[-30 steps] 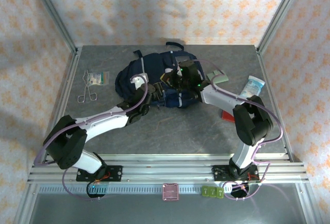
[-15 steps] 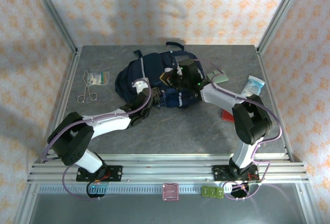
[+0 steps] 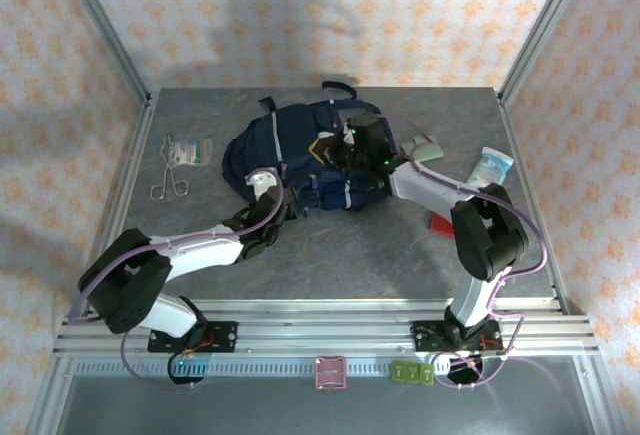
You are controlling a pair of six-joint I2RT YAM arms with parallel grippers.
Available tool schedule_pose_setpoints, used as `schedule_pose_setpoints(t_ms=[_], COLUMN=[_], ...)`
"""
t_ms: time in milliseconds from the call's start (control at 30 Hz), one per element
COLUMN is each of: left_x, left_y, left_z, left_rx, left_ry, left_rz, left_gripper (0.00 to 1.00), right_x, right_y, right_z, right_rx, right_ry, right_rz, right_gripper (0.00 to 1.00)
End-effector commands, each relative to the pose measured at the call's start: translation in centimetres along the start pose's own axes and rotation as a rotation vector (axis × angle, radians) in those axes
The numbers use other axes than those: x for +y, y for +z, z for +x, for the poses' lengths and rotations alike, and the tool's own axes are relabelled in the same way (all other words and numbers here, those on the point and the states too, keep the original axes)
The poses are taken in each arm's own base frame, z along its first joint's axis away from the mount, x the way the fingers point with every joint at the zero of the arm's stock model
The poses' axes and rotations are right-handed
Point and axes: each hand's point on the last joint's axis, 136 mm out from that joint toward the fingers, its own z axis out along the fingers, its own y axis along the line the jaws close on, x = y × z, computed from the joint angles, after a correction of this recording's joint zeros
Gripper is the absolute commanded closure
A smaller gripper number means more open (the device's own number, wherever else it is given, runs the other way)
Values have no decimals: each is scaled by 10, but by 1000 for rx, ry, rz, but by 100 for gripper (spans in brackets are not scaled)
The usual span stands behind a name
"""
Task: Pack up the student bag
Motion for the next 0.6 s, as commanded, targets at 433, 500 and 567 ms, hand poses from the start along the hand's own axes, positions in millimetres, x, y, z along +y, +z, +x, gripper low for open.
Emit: schedule_pose_setpoints(t_ms=[433, 500, 567], left_x=[-31, -36, -41], left_y=[-37, -39, -38], left_z=[-77, -82, -84], left_rx=[65, 87, 122], left_ry=[-22, -31, -27], left_rz=[241, 289, 331], left_gripper=[35, 34, 34], right_x=[116, 112, 110], right_y=[-40, -38, -37], right_z=[-20, -19, -18], right_rx=[-87, -80, -75], right_ry=[-185, -181, -178], right_rz=[-349, -340, -338], right_gripper=[100, 100, 100])
